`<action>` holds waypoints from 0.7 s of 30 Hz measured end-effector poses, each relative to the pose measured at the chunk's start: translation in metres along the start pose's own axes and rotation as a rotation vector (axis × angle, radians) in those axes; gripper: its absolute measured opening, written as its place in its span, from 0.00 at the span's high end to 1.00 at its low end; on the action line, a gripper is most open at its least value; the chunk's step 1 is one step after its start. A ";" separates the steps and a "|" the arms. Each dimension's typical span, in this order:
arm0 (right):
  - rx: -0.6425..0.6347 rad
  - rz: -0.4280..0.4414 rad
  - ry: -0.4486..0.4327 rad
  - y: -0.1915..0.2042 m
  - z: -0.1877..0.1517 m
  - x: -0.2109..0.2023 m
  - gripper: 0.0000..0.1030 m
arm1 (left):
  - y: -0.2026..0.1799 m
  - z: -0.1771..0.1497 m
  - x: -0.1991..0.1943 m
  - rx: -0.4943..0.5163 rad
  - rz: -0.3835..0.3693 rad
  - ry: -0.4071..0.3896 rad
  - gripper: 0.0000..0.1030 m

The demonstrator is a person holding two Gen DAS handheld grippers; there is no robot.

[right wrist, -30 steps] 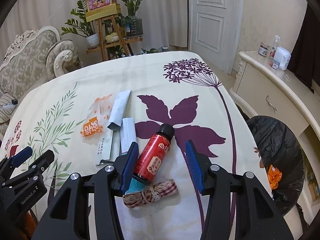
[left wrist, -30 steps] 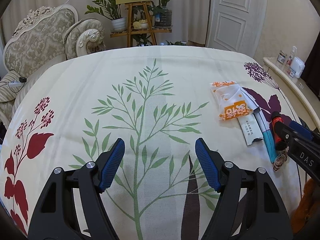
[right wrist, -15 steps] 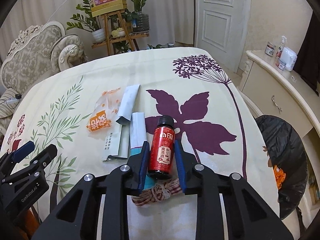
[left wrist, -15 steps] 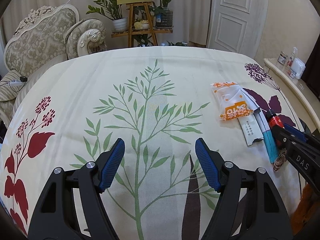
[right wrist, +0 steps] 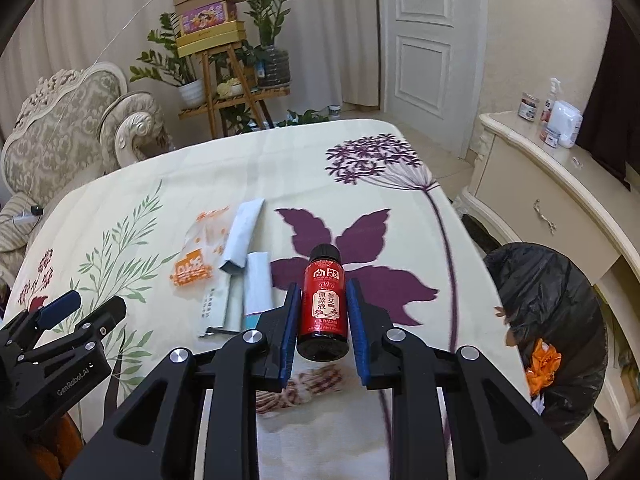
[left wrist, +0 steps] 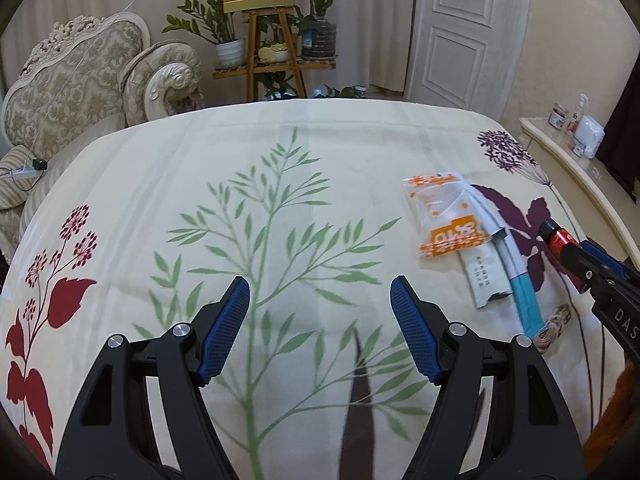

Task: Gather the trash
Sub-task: 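Grasp the clear orange-printed snack bag with the left tool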

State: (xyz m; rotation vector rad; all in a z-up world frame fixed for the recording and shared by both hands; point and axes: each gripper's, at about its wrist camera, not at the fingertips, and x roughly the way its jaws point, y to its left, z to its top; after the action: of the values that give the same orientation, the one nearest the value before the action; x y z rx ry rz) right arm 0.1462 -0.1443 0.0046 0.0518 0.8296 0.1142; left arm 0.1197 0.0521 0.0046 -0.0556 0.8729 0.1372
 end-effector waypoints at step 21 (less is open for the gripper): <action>0.060 -0.014 -0.008 -0.037 0.007 0.009 0.76 | -0.064 0.044 0.033 0.078 -0.086 -0.017 0.25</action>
State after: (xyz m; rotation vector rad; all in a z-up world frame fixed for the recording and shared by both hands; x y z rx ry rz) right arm 0.1610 -0.1801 -0.0008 0.1025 0.8255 0.0763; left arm 0.1831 -0.0032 0.0071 -0.0186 0.8568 0.0233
